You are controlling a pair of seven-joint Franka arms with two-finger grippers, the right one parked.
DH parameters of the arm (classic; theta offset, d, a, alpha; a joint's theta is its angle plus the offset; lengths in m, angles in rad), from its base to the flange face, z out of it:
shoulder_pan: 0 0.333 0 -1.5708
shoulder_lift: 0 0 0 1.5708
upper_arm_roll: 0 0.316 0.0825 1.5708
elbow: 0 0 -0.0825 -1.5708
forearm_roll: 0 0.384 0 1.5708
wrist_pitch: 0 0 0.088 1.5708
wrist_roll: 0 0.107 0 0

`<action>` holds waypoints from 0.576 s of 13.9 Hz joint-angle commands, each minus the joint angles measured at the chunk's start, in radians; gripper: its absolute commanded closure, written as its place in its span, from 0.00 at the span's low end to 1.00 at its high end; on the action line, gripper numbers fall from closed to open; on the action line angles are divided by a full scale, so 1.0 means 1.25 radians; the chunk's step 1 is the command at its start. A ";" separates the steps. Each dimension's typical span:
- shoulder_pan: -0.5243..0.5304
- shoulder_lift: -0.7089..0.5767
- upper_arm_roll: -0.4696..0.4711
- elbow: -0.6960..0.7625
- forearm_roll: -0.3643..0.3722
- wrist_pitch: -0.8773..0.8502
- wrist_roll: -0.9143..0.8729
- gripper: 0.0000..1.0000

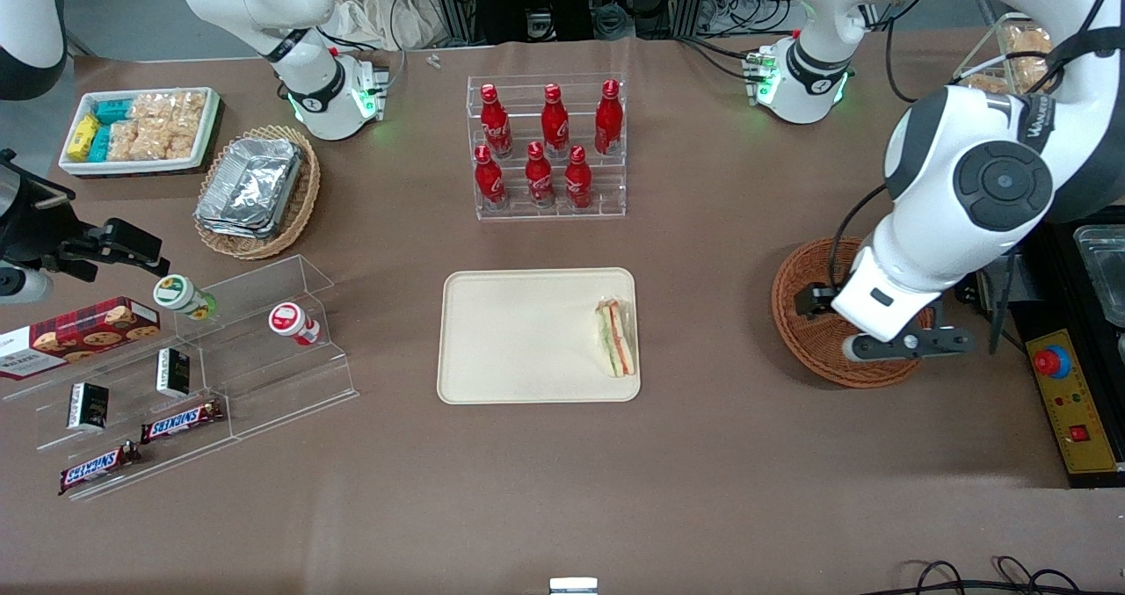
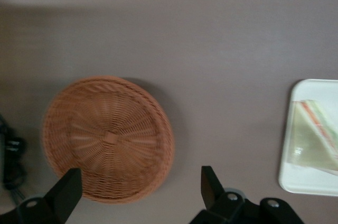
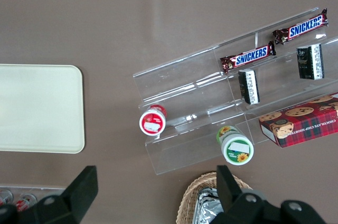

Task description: Place sandwich from basket to tray

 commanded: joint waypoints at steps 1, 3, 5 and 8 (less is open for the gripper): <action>0.034 -0.035 -0.006 -0.029 0.028 0.002 0.008 0.00; 0.072 -0.036 -0.007 -0.020 -0.023 0.002 0.023 0.00; 0.107 -0.045 -0.007 -0.015 -0.054 0.004 0.083 0.00; 0.117 -0.045 -0.004 -0.002 -0.071 -0.004 0.121 0.00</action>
